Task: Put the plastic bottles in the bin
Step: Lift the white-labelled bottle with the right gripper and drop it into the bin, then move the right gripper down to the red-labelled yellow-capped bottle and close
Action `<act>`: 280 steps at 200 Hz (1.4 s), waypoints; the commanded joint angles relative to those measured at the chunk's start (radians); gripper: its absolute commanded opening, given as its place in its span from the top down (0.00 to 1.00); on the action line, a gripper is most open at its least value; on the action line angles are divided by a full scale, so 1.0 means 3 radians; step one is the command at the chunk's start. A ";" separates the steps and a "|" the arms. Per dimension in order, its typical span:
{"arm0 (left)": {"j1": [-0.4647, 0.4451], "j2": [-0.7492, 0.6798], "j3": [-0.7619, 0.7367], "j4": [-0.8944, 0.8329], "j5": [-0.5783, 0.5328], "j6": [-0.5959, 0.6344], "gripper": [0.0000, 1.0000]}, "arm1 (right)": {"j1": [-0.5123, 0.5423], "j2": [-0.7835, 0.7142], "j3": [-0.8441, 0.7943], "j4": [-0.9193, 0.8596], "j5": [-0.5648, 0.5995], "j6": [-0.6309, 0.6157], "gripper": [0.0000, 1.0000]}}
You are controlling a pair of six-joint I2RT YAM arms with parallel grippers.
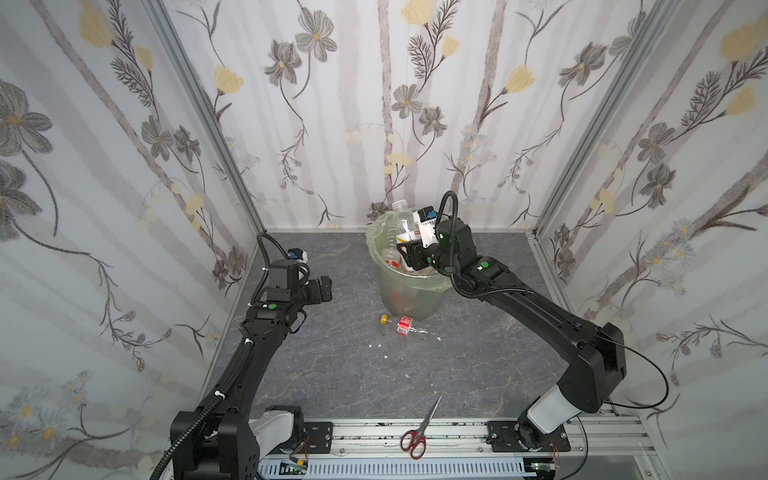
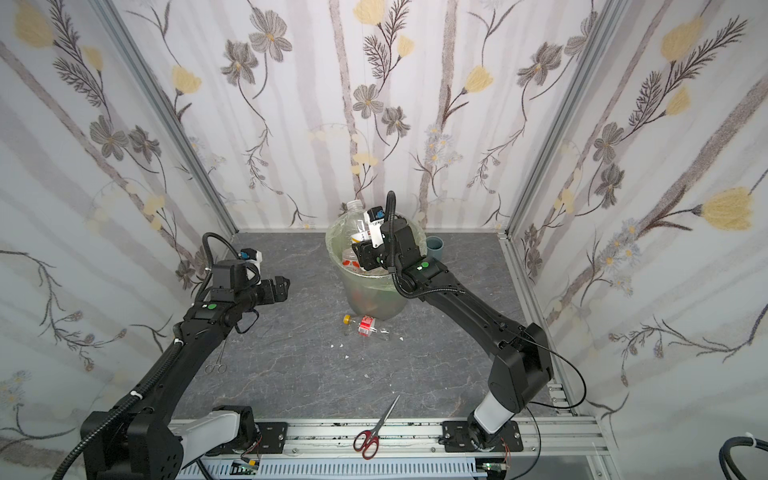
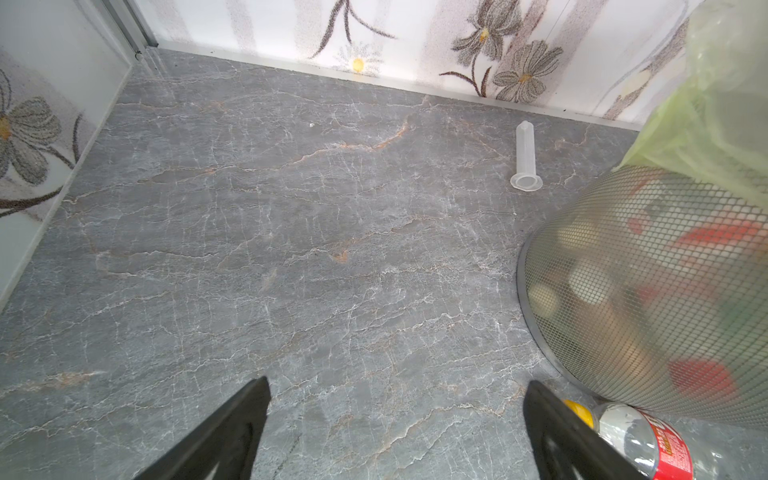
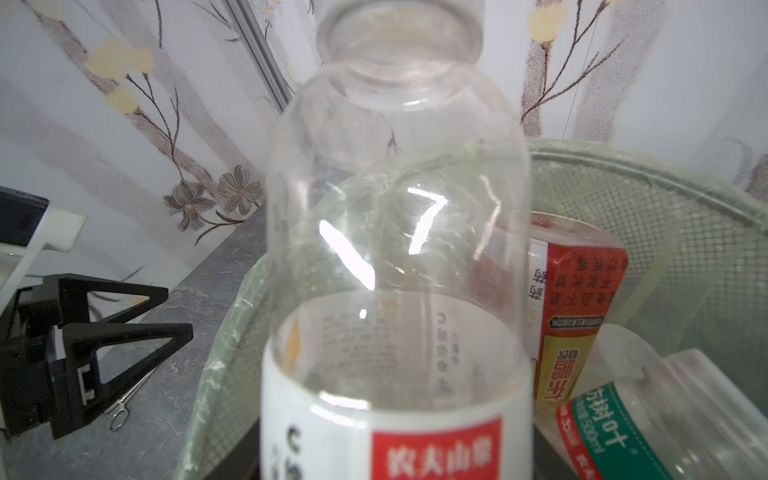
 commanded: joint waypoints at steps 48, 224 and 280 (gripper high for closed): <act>0.0001 -0.0012 0.0000 0.0088 0.0043 -0.0001 0.03 | 0.0016 -0.0315 -0.0170 0.0340 0.0228 0.0248 0.23; 0.0001 -0.0028 0.0000 0.0108 0.0078 -0.0011 0.03 | 0.0171 -0.1048 -0.0687 -0.0514 -0.0275 -0.1364 0.32; 0.0002 -0.0017 0.0010 0.0121 0.0099 -0.0023 0.03 | 0.0543 -0.1549 -0.1353 -0.0554 -0.0363 -0.1686 0.27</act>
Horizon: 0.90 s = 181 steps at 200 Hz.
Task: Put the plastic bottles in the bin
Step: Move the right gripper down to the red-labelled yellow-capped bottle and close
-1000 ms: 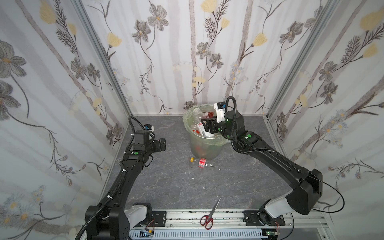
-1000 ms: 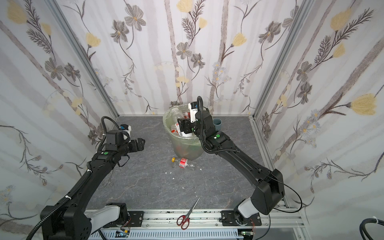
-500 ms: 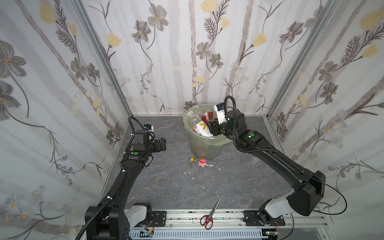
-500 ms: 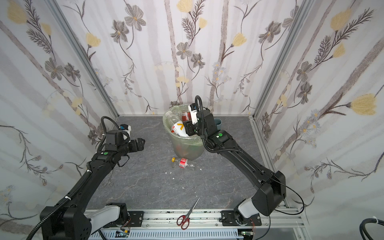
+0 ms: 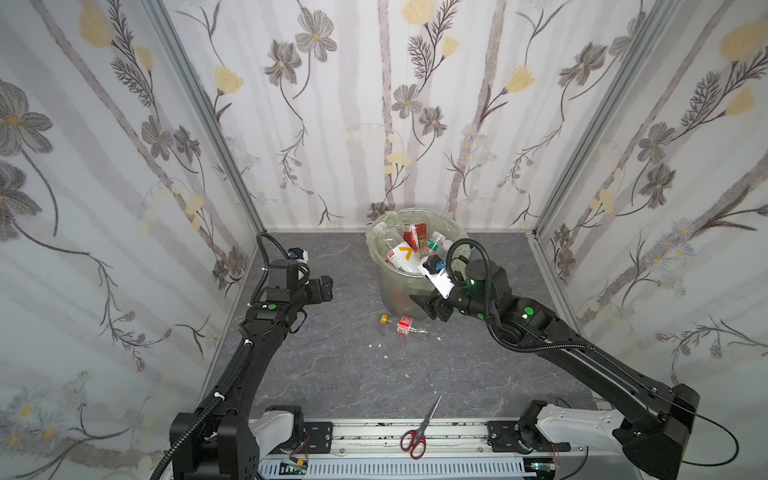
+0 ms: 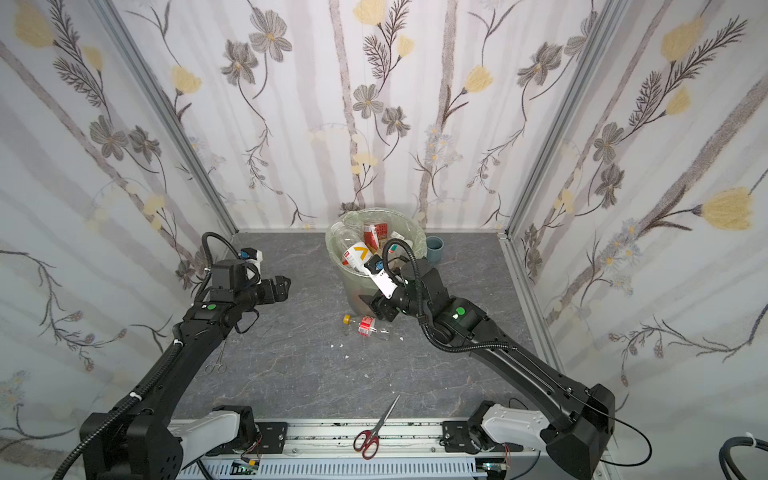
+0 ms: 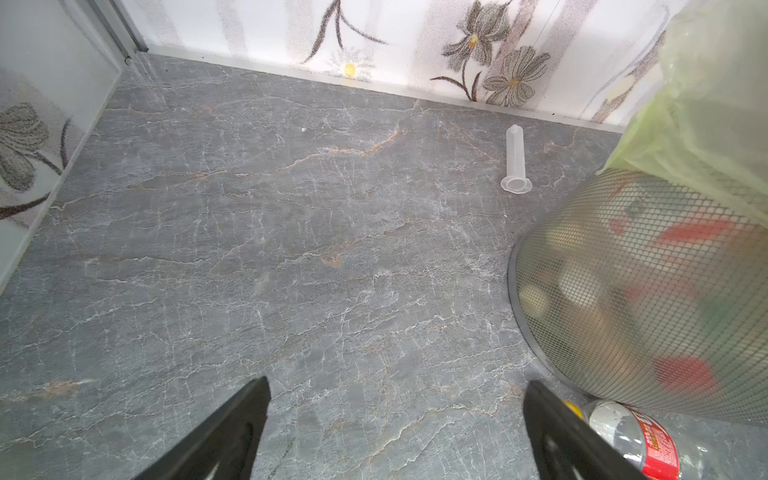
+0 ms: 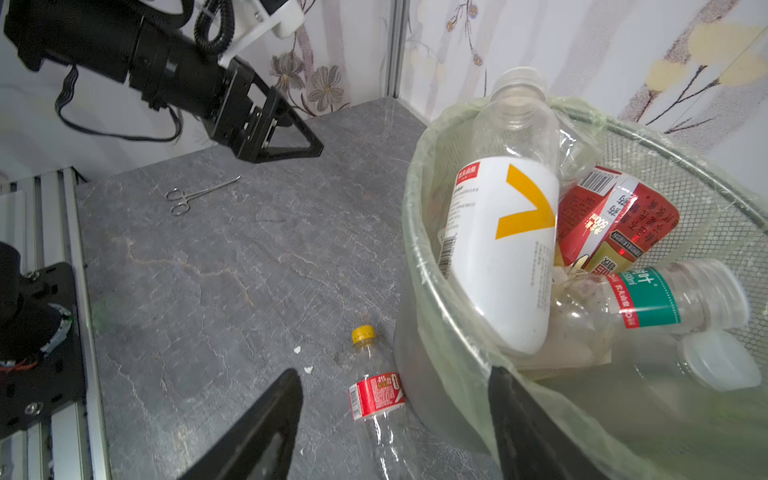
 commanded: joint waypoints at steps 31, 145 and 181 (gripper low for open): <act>0.0006 -0.0009 0.0005 0.0093 0.0033 -0.0036 0.03 | 0.0256 0.0065 -0.0399 -0.0038 0.0052 -0.0130 0.27; 0.0002 -0.0037 -0.0014 0.0114 0.0052 -0.0041 0.03 | 0.0401 0.1094 -0.0785 0.0467 0.0865 0.0269 0.29; 0.0005 -0.0040 -0.0015 0.0113 0.0053 -0.0035 0.03 | 0.0402 0.1270 -0.0768 0.0554 0.0906 0.0387 0.29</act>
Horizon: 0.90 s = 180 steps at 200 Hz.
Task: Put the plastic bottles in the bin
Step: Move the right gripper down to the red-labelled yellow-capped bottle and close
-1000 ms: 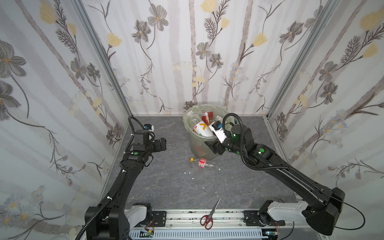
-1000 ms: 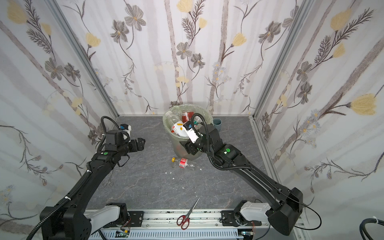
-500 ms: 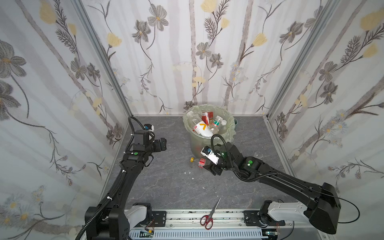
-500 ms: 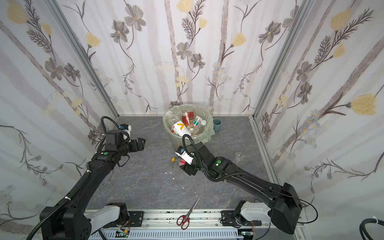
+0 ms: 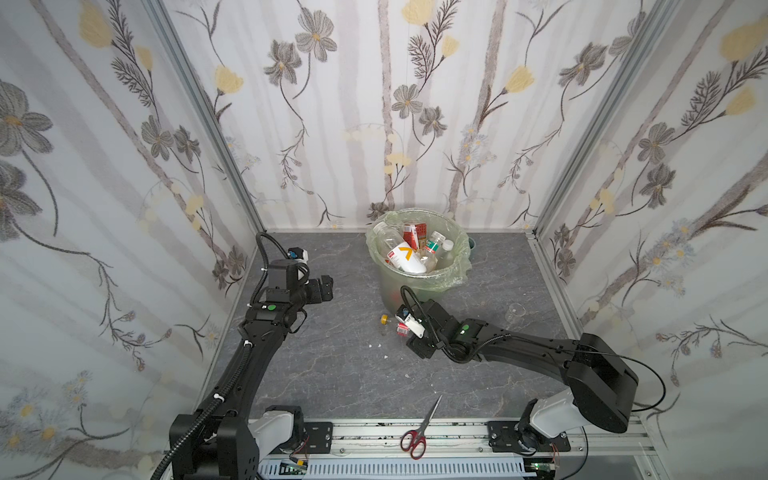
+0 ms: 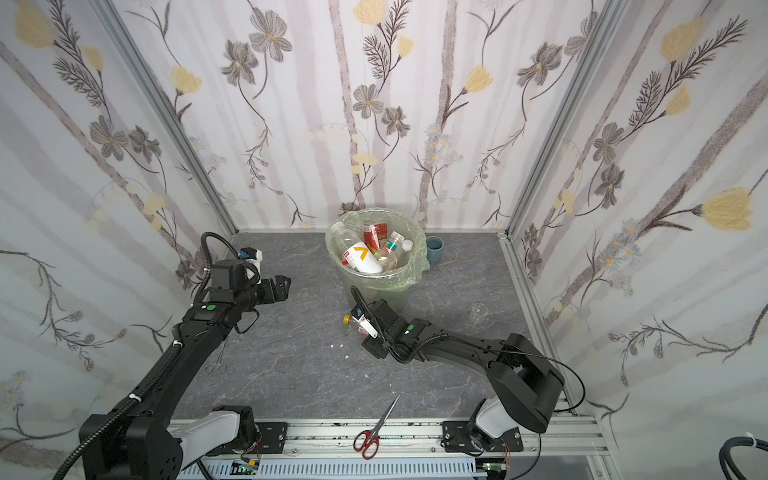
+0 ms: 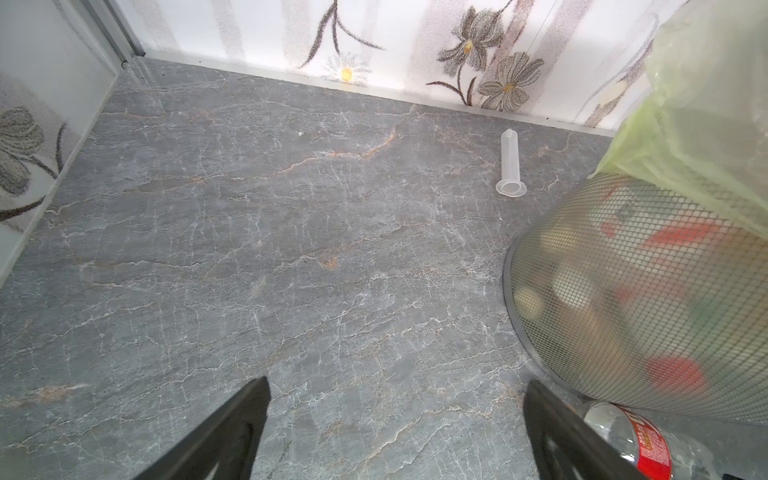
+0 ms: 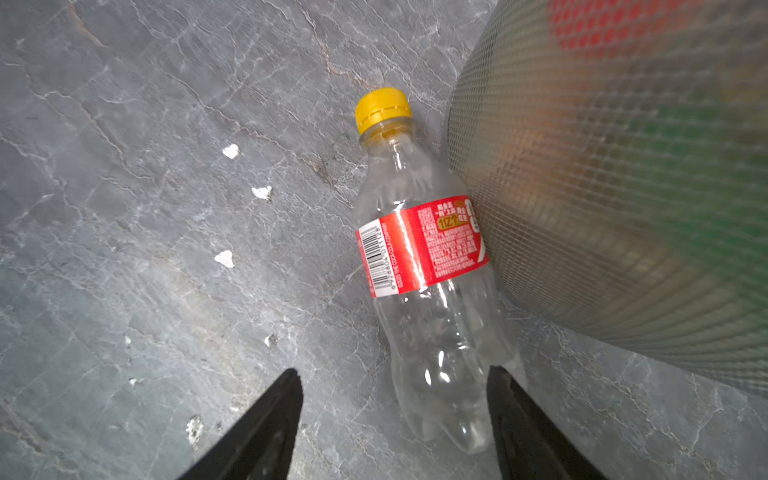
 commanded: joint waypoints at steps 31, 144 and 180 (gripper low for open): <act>0.0002 -0.0023 -0.0021 0.0089 0.0016 -0.0004 0.03 | 0.0003 0.0235 0.0018 0.0256 0.0273 0.0153 0.28; 0.0004 -0.0028 -0.0016 0.0089 0.0021 -0.0006 0.03 | 0.0192 0.0514 0.0244 -0.0003 0.0058 0.0107 0.26; 0.0006 -0.0048 -0.0026 0.0089 0.0021 0.0002 0.03 | 0.0324 0.0687 0.0363 -0.0074 -0.0068 0.0144 0.26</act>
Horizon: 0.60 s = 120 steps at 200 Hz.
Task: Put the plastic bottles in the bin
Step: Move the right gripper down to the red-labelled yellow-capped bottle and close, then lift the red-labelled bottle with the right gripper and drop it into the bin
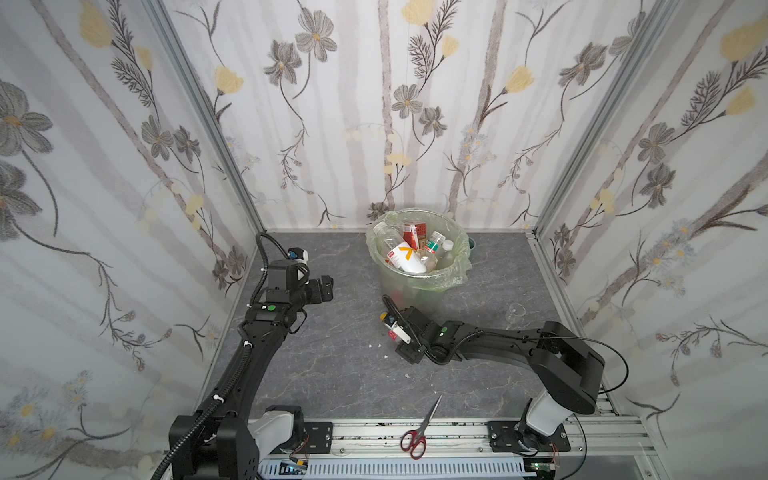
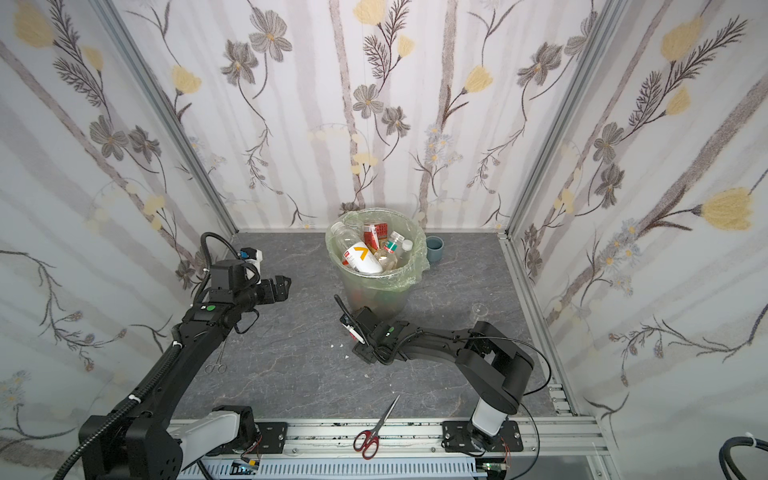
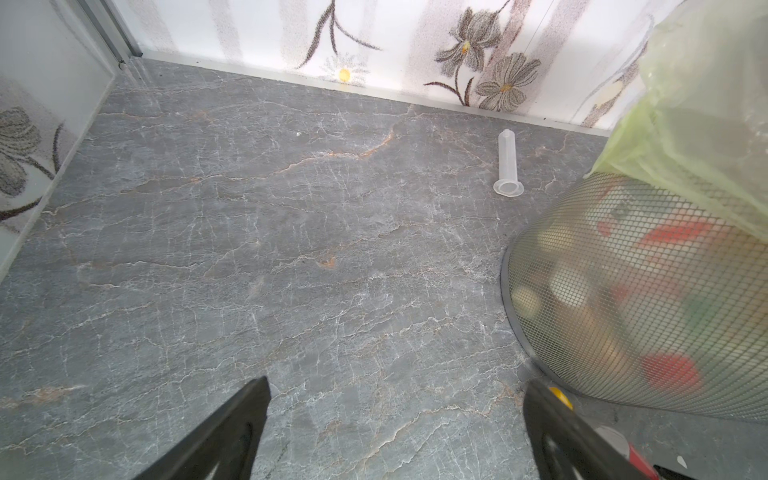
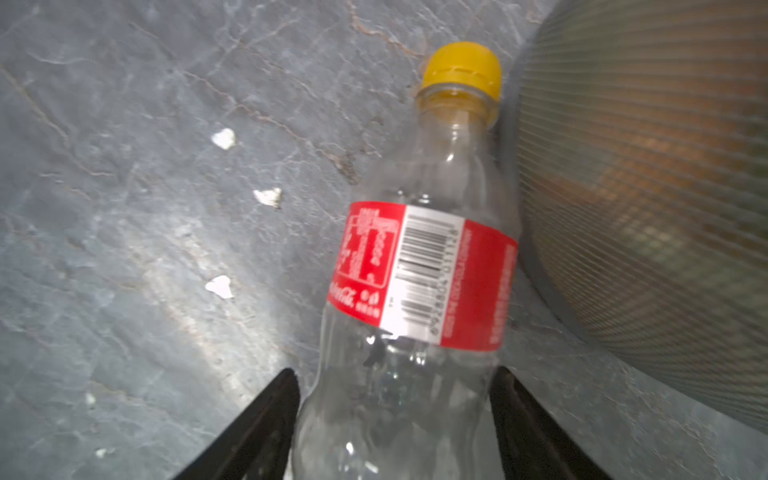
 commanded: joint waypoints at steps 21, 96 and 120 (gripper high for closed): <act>0.0006 -0.0030 -0.0020 0.0090 0.0011 -0.0001 0.03 | 0.0063 0.0168 0.0139 -0.0060 -0.0148 0.0088 0.26; 0.0003 -0.0046 -0.0022 0.0088 0.0006 0.0001 0.03 | 0.0059 -0.0016 0.0172 -0.0052 -0.0275 0.0153 0.39; 0.0005 -0.0050 -0.0015 0.0088 0.0006 0.0003 0.03 | 0.0050 -0.0411 0.0074 0.0097 -0.0663 0.0041 0.41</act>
